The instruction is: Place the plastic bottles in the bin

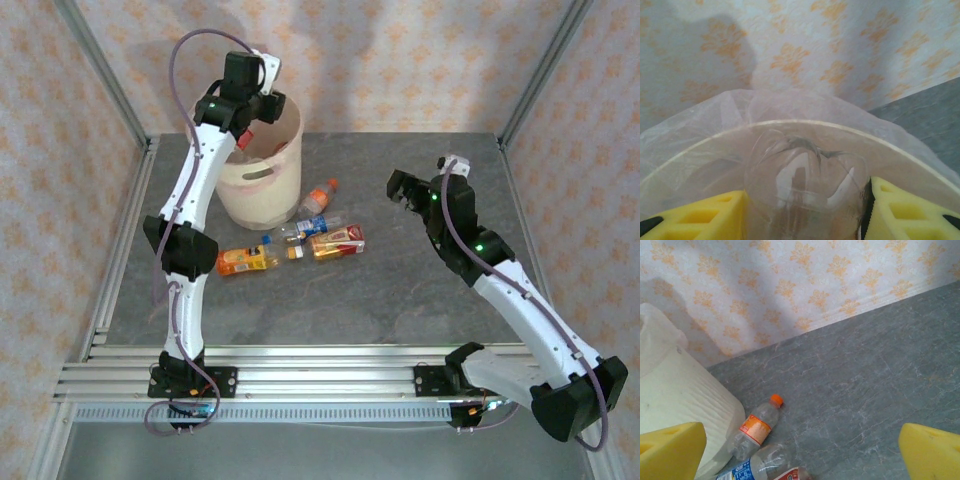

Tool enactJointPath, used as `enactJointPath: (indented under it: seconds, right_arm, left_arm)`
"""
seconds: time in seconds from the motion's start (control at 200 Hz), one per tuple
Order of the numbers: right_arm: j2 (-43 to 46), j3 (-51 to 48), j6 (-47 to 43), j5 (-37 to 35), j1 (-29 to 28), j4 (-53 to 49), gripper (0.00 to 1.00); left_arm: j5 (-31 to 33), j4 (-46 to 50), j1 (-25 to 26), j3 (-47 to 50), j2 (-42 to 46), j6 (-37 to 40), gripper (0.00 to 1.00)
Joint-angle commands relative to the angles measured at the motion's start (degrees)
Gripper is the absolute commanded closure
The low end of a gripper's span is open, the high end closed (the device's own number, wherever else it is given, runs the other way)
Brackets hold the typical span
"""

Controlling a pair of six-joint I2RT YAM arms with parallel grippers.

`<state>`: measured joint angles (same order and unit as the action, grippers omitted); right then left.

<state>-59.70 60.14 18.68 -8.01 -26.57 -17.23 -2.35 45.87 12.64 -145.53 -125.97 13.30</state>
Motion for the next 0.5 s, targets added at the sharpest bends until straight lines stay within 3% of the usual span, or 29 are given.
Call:
enactJointPath:
  seconds: [0.0,0.095,0.235,0.495]
  right_arm:
    - [-0.3,2.4,0.5,-1.8,0.2,-1.9,0.01]
    - [-0.2,2.4,0.8,-2.5,0.2,-1.8,0.01]
    - [-0.8,3.2,0.9,-3.7,0.2,-2.6,0.01]
    - [-1.3,4.1,2.1,-5.7,0.2,-4.1,0.01]
  left_arm:
    - [9.0,5.3,-0.9,1.0,0.5,5.5,0.46]
    - [8.4,6.0,-0.9,1.0,0.3,8.6,0.45]
    - [4.1,5.8,-0.9,1.0,-0.3,9.4,0.31]
    - [-10.6,5.9,-0.9,-1.0,-1.7,3.1,0.32]
